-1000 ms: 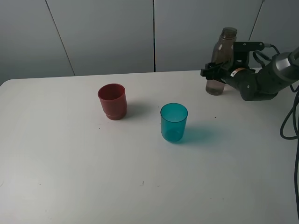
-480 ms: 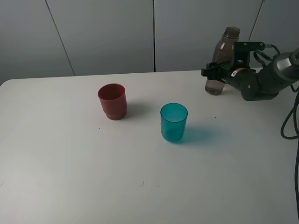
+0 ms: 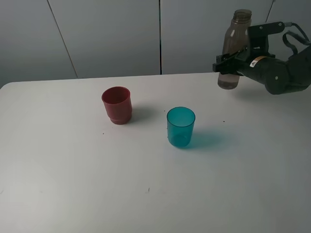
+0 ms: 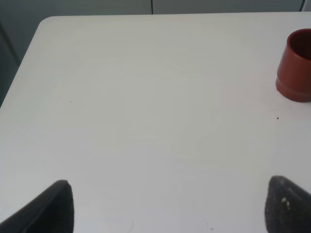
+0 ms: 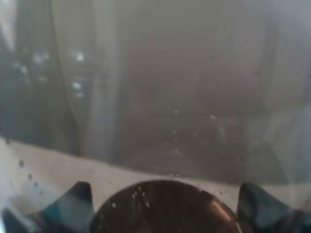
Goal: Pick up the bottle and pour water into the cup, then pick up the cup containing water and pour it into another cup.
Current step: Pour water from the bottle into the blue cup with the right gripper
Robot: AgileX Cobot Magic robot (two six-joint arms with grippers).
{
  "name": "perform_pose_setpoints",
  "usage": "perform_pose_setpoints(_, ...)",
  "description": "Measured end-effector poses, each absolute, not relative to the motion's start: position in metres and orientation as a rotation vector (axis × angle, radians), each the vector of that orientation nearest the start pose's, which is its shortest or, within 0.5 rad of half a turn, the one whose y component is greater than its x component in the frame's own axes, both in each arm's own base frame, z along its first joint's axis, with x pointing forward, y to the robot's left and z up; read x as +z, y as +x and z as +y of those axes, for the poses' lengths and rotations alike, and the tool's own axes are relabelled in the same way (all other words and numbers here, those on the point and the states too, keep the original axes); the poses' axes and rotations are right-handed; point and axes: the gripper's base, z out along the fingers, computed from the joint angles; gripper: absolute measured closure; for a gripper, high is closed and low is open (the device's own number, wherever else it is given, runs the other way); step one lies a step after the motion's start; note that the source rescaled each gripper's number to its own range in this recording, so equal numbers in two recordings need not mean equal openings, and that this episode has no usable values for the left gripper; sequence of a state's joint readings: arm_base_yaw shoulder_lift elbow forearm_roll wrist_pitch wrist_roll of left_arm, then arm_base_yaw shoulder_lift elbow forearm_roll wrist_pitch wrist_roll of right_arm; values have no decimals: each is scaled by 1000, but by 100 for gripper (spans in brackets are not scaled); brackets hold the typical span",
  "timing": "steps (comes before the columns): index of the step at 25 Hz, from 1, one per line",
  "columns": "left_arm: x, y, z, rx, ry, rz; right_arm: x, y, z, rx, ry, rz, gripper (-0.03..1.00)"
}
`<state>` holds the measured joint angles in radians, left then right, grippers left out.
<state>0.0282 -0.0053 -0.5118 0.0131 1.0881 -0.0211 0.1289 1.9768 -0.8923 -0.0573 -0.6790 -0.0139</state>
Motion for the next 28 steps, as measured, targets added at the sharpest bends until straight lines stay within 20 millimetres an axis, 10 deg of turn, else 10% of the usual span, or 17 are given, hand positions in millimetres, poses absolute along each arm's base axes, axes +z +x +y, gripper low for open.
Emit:
perform_pose_setpoints(14, 278, -8, 1, 20, -52, 2054, 174, 304, 44, 79, -231, 1876, 96)
perform_pose_setpoints(28, 278, -8, 1, 20, -52, 2054, 170, 292, 53, -157, -805, 1759, 96)
